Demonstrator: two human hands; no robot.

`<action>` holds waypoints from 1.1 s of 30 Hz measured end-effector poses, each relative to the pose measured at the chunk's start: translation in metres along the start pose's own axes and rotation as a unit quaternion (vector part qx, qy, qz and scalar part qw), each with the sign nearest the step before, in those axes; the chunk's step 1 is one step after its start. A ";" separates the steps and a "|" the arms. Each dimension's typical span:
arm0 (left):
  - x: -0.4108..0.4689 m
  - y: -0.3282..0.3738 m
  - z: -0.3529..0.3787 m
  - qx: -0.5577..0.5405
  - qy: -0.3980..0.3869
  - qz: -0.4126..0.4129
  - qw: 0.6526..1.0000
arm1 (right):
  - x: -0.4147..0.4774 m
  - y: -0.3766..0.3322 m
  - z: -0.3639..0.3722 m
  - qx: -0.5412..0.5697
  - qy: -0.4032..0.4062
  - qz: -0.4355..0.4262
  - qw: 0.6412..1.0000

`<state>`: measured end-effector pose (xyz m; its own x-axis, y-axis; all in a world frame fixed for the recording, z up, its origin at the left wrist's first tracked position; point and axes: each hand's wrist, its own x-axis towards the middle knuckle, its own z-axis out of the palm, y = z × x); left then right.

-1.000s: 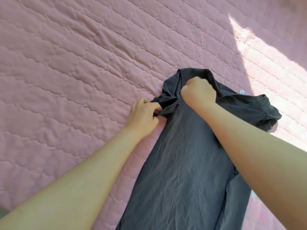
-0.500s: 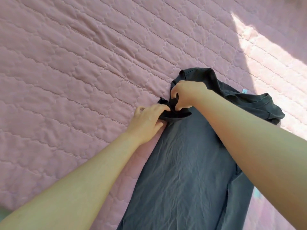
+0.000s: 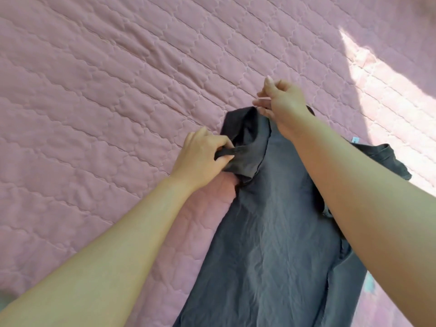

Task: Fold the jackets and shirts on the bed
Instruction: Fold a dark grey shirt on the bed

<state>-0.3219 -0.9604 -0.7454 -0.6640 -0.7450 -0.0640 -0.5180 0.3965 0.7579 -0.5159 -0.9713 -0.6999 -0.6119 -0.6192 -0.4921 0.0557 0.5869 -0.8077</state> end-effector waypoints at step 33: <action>0.011 0.036 0.001 -0.423 0.083 -0.223 0.874 | -0.064 0.079 0.048 0.035 0.060 0.043 0.997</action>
<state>-0.3485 -0.9542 -0.7192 -0.3742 -0.8192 -0.4346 -0.0745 -0.4406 0.8946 -0.4342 -0.9108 -0.7476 -0.6921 -0.4985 -0.5220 0.1648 0.5950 -0.7866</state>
